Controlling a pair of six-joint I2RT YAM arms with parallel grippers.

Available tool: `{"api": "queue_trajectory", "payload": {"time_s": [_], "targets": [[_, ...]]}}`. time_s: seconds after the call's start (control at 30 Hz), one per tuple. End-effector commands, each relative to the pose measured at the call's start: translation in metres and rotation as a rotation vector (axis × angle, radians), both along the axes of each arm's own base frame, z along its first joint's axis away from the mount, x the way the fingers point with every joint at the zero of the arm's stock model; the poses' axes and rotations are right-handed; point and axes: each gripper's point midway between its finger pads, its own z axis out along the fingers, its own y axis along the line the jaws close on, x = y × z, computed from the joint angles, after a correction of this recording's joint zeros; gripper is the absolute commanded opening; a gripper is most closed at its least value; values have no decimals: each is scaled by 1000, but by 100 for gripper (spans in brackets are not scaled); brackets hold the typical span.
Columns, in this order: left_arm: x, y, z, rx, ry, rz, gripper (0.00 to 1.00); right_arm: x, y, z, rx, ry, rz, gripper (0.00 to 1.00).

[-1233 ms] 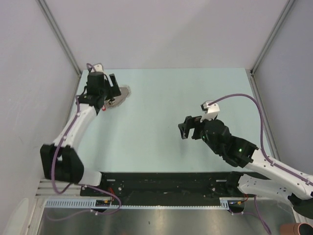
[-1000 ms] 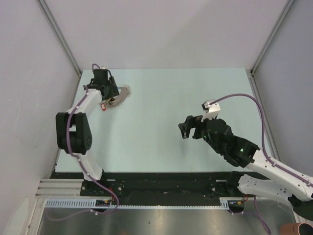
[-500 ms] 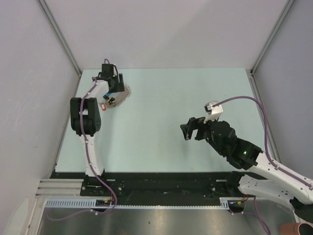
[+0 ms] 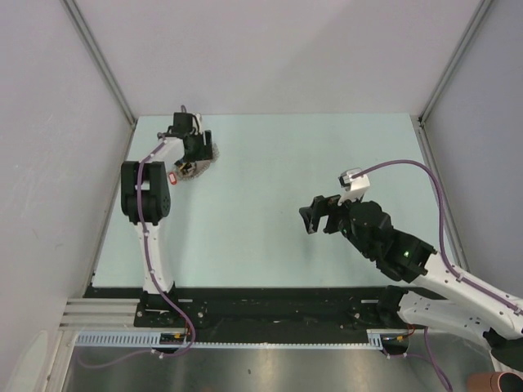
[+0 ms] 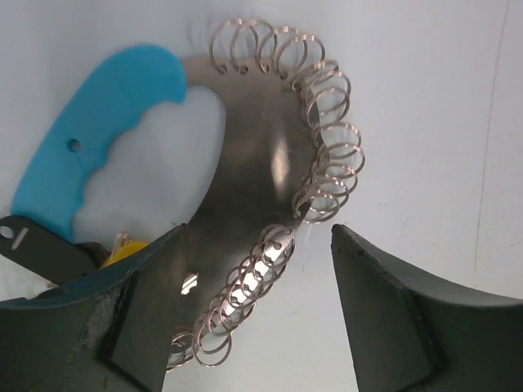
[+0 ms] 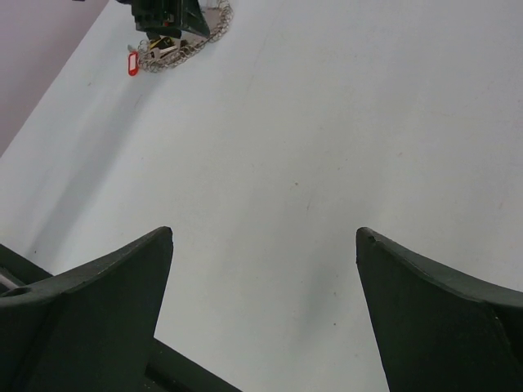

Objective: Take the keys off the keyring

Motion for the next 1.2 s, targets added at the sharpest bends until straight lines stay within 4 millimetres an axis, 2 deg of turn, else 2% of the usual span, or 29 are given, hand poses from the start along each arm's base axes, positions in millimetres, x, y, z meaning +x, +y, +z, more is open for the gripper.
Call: {"api": "queue_trajectory", "payload": {"time_s": [0.0,0.1,0.3,0.4,0.43,0.6,0.63,0.7,0.8,0.87,0.9,0.97,1.0,1.03,1.1,1.17], "targets": [[-9,-21,17,9,-37,-133,74,1,-5,16,41,-43,-17,96],[-15,-26,10,82,-17,-143,72,-1,-8,16,40,-40,-17,96],[-17,-36,4,144,2,-167,59,-5,-19,17,50,-30,-45,96],[-20,-44,3,156,4,-184,47,-6,-23,17,48,-30,-57,96],[-21,-44,2,183,6,-176,38,-6,-24,16,46,-30,-59,96],[-28,-43,2,228,25,-169,18,-6,-27,16,40,-30,-69,96],[-29,-44,2,234,26,-168,10,-6,-27,16,41,-29,-69,96],[-33,-45,7,241,29,-160,1,-5,-27,16,43,-32,-72,96],[-45,-50,21,219,36,-132,0,-1,-34,10,26,-20,-126,94],[-56,-61,29,189,38,-127,0,5,-45,3,17,-14,-203,94],[-69,-68,37,158,41,-106,0,5,-49,-7,4,2,-226,94],[-84,-81,40,102,43,-114,0,4,-51,-17,17,32,-246,94],[-102,-90,40,62,60,-101,0,2,-50,-20,32,38,-239,94],[-109,-101,41,24,61,-119,0,-1,-47,-32,31,58,-218,94],[-133,-128,36,-50,98,-152,0,-4,-41,-34,67,54,-184,94],[-144,-153,46,-115,89,-186,0,-9,-39,-38,92,54,-150,94]]}}
